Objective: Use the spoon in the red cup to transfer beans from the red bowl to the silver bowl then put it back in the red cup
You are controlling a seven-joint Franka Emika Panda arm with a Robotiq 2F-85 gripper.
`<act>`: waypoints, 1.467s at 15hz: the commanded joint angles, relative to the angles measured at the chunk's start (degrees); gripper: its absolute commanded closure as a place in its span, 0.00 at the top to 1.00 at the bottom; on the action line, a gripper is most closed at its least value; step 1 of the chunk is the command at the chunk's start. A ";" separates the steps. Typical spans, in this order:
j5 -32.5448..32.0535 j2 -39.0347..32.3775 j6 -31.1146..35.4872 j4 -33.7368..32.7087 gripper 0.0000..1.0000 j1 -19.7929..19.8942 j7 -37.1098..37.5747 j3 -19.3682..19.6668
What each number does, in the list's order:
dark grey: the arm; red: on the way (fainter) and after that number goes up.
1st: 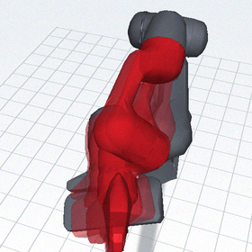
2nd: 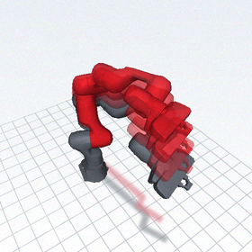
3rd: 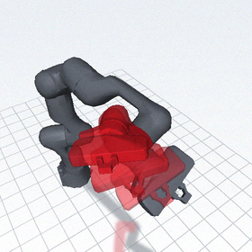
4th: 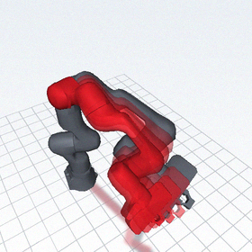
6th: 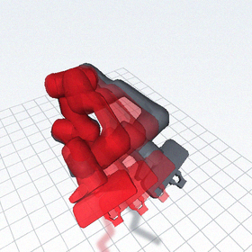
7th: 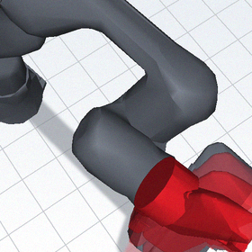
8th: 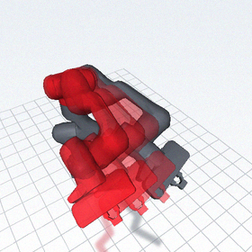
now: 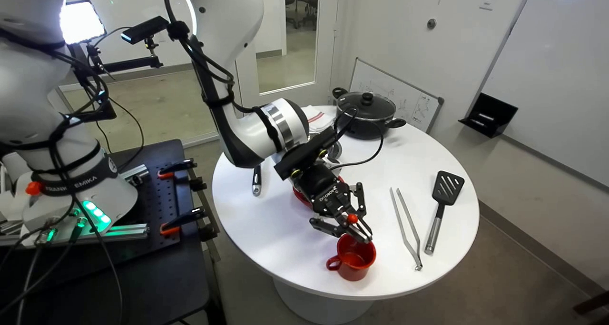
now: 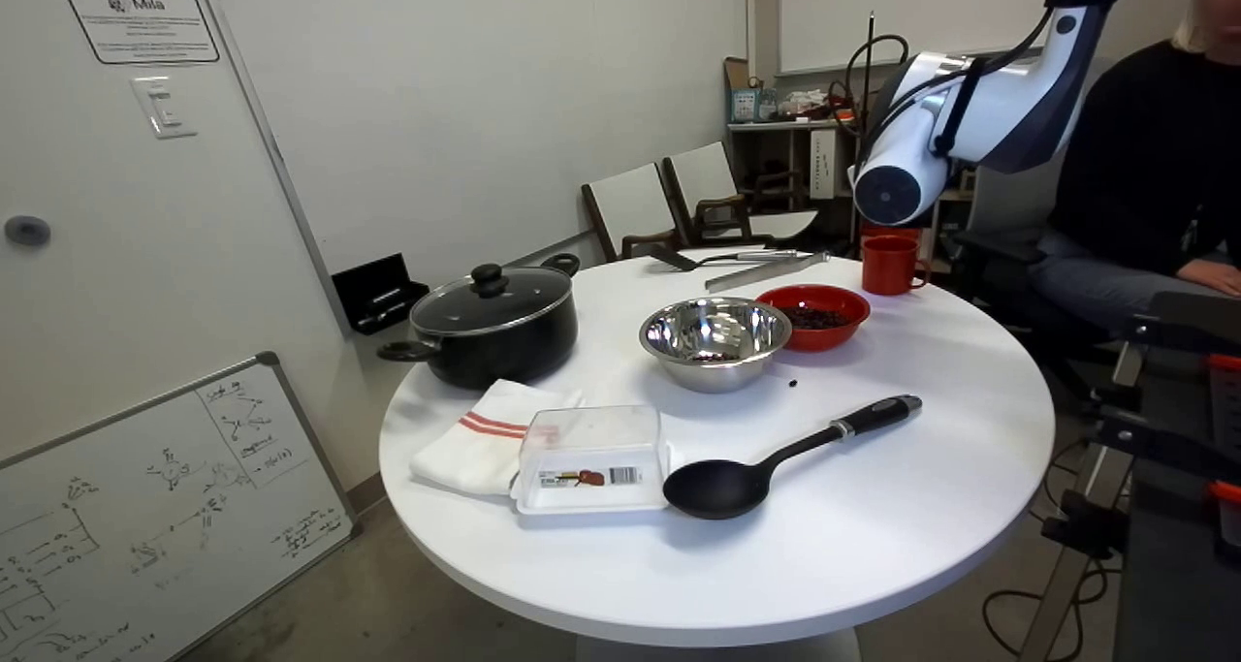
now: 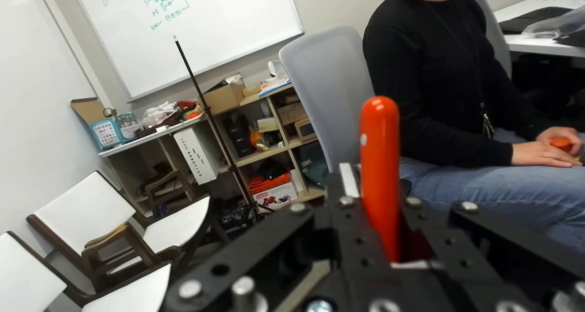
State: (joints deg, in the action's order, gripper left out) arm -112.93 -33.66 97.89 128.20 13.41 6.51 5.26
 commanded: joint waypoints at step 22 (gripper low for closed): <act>4.30 -14.99 0.24 -15.12 0.02 0.76 -10.52 1.29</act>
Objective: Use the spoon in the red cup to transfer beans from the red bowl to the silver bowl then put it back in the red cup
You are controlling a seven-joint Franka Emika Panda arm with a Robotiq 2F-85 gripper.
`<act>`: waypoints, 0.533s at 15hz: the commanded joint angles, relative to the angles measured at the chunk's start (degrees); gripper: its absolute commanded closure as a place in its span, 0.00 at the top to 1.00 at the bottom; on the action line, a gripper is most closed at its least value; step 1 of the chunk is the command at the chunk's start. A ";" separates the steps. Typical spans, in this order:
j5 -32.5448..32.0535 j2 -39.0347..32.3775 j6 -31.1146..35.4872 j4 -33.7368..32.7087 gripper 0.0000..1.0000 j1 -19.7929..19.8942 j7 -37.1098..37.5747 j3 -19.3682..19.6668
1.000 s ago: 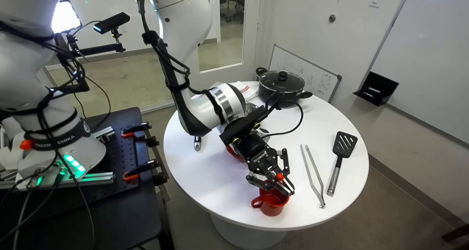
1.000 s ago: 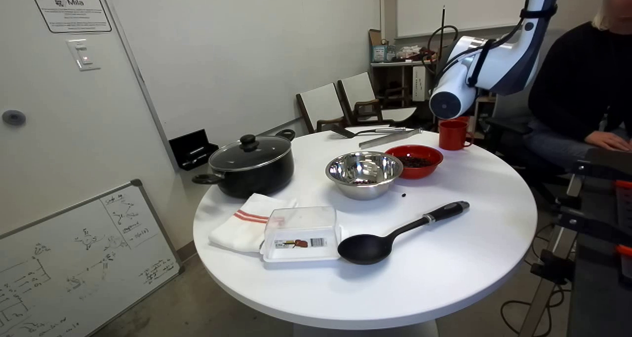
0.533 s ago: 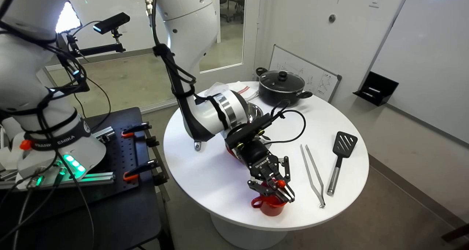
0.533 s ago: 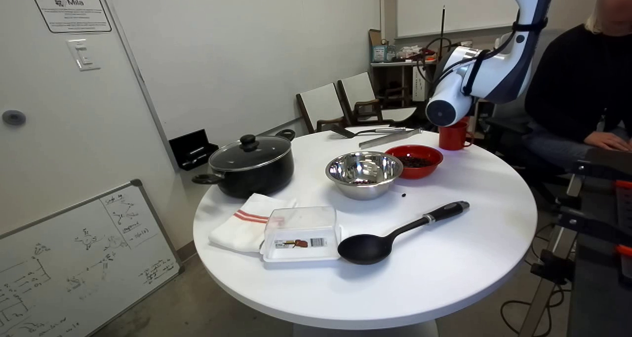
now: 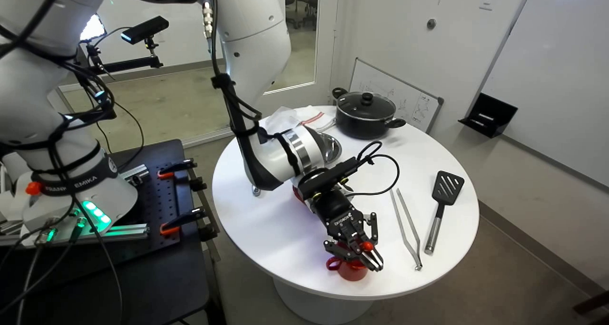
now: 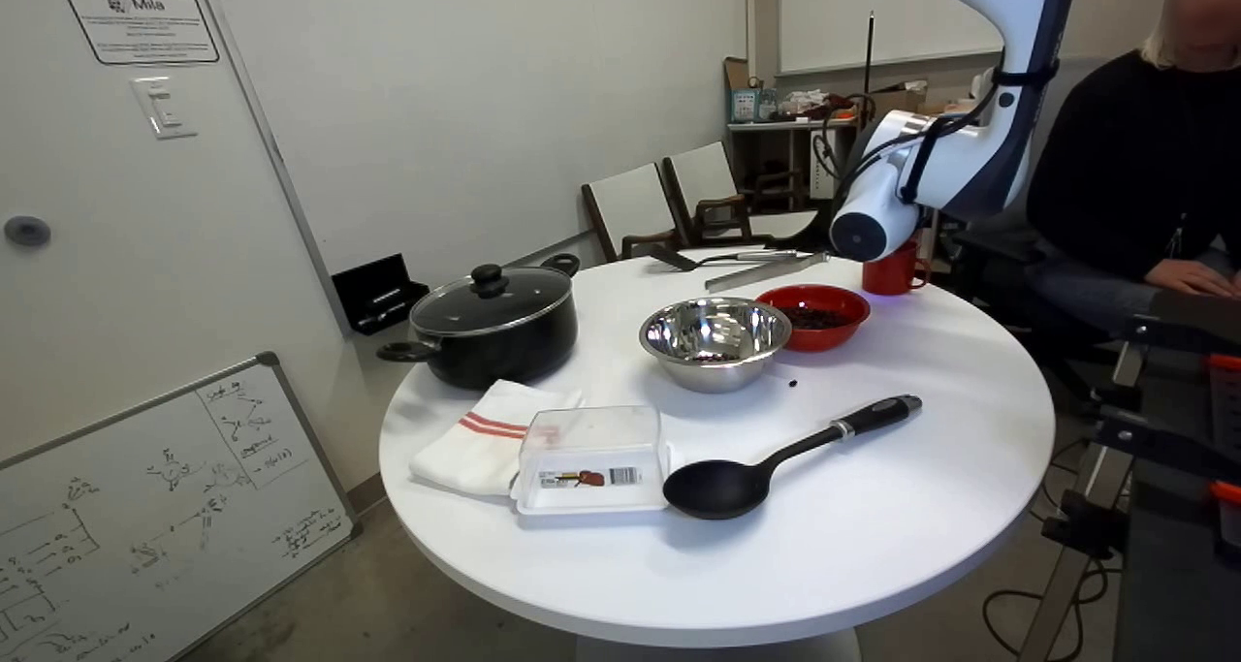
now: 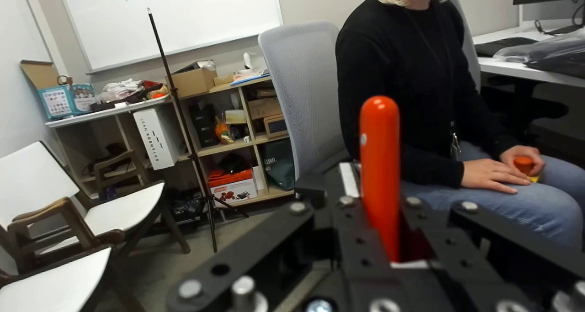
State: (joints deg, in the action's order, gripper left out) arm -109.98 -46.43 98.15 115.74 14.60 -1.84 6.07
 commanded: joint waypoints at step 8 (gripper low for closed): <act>1.38 -5.10 -0.30 -4.73 0.02 -0.78 -2.75 0.52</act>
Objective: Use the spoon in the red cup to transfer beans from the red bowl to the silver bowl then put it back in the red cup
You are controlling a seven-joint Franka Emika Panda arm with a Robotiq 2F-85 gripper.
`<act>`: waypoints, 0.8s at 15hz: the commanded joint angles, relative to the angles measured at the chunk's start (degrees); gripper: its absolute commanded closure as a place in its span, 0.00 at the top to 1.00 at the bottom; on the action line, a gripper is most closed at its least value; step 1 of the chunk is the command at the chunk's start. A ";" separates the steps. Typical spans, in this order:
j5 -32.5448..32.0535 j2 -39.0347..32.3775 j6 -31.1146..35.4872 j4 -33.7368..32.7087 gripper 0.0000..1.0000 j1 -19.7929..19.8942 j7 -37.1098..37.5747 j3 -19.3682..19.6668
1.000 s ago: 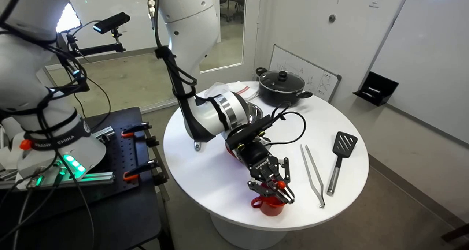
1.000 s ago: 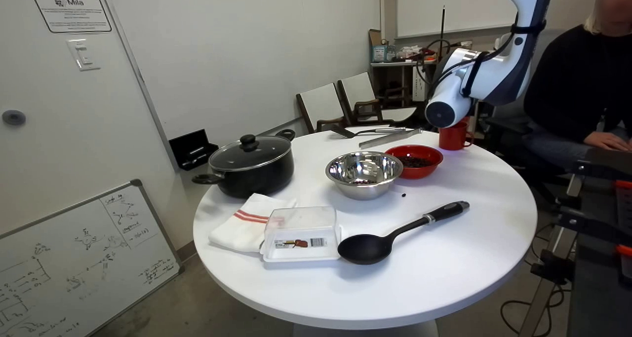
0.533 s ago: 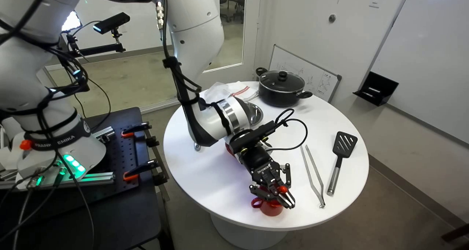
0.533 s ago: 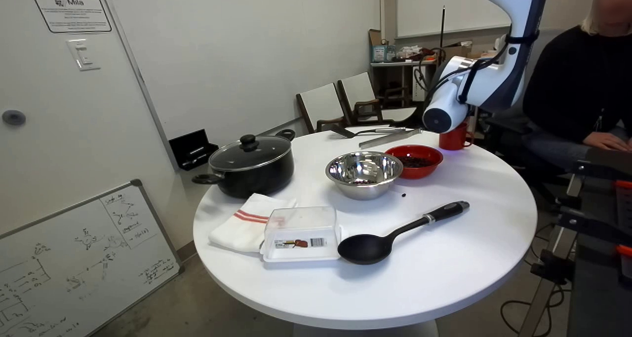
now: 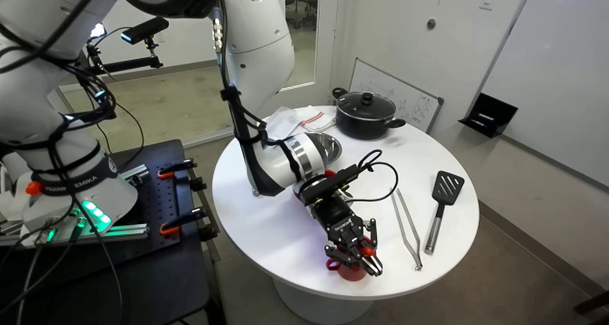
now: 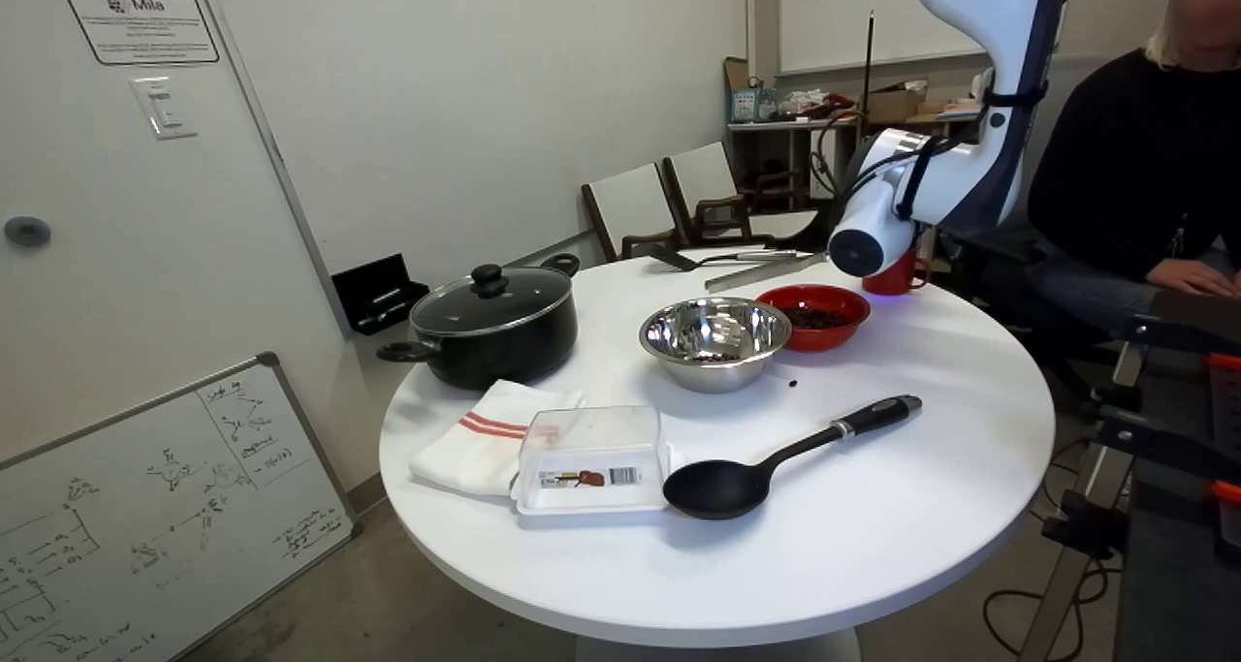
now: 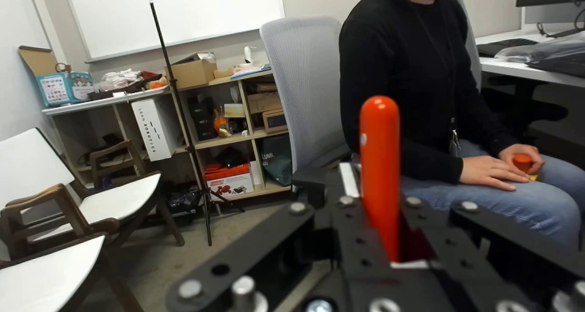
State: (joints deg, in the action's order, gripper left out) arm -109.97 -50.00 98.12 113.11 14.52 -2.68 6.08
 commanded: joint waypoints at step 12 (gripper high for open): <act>1.34 -4.80 -0.47 -4.42 0.02 -0.96 -1.91 0.50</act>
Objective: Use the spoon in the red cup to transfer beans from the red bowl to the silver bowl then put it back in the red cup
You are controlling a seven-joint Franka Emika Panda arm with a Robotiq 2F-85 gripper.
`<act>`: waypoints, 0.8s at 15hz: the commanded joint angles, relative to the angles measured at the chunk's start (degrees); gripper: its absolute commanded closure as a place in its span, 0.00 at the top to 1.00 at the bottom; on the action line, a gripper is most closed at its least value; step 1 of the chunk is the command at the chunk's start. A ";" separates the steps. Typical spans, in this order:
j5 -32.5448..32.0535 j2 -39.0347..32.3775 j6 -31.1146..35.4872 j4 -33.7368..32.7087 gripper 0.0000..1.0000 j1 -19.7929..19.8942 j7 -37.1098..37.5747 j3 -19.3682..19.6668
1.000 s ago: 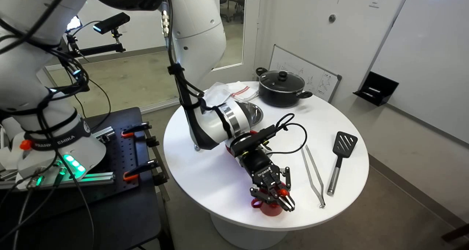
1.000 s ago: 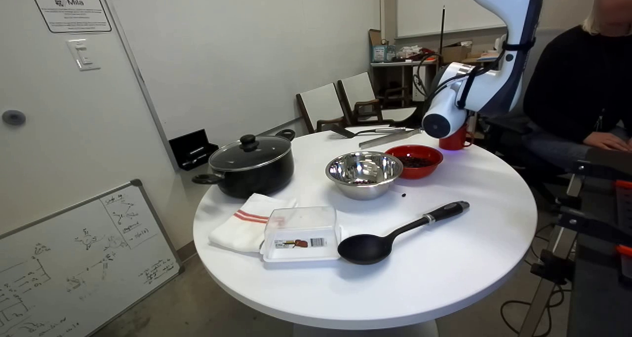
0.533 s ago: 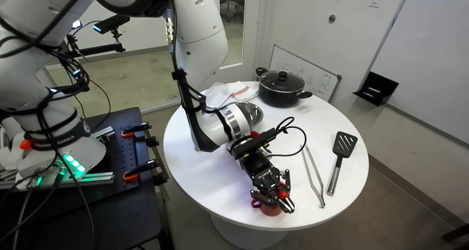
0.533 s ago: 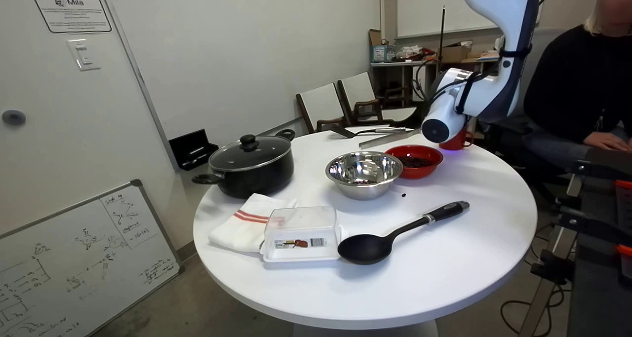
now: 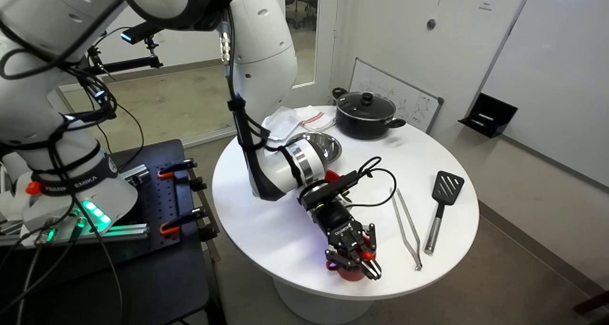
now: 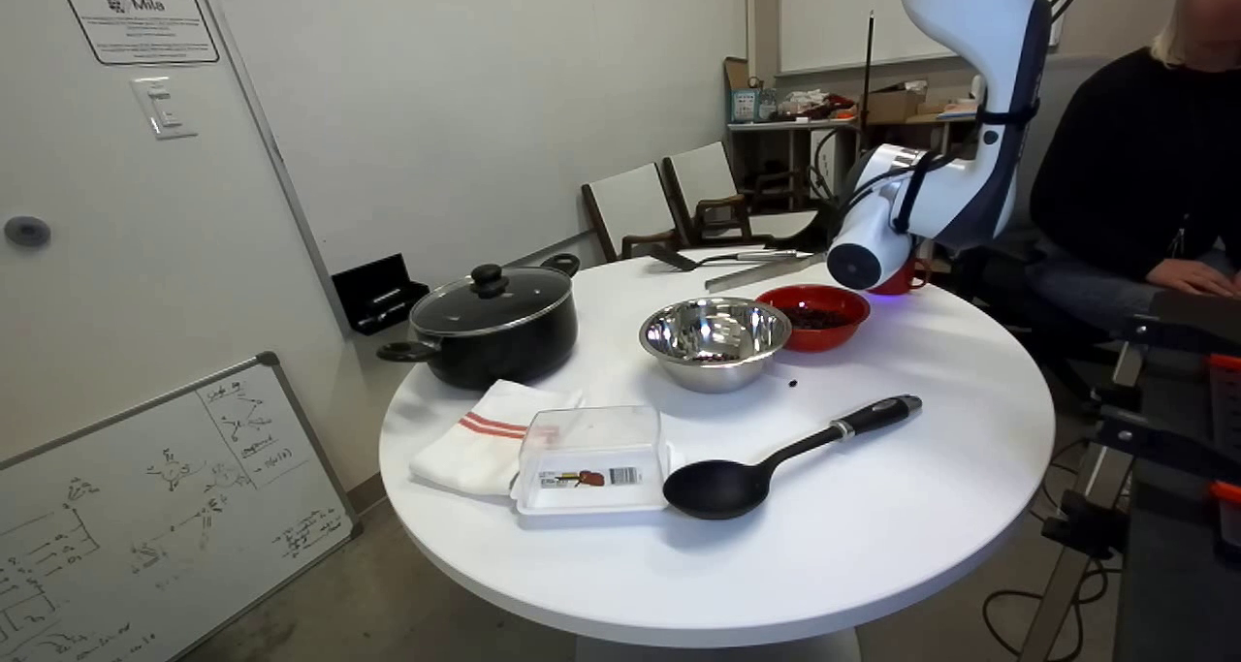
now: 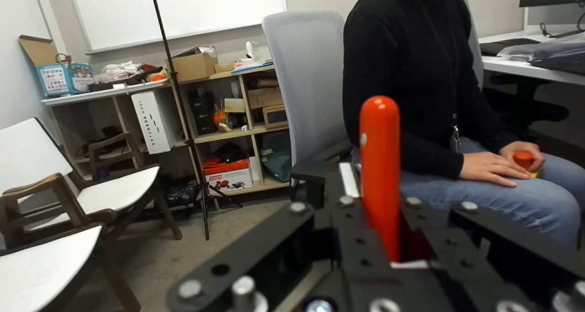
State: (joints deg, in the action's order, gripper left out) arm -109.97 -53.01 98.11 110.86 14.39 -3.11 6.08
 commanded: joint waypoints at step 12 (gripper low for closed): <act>2.07 -4.34 -0.09 -4.62 0.04 -0.80 -2.97 0.44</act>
State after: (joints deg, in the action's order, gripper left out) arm -109.68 -55.89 98.09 108.36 14.27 -4.03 6.08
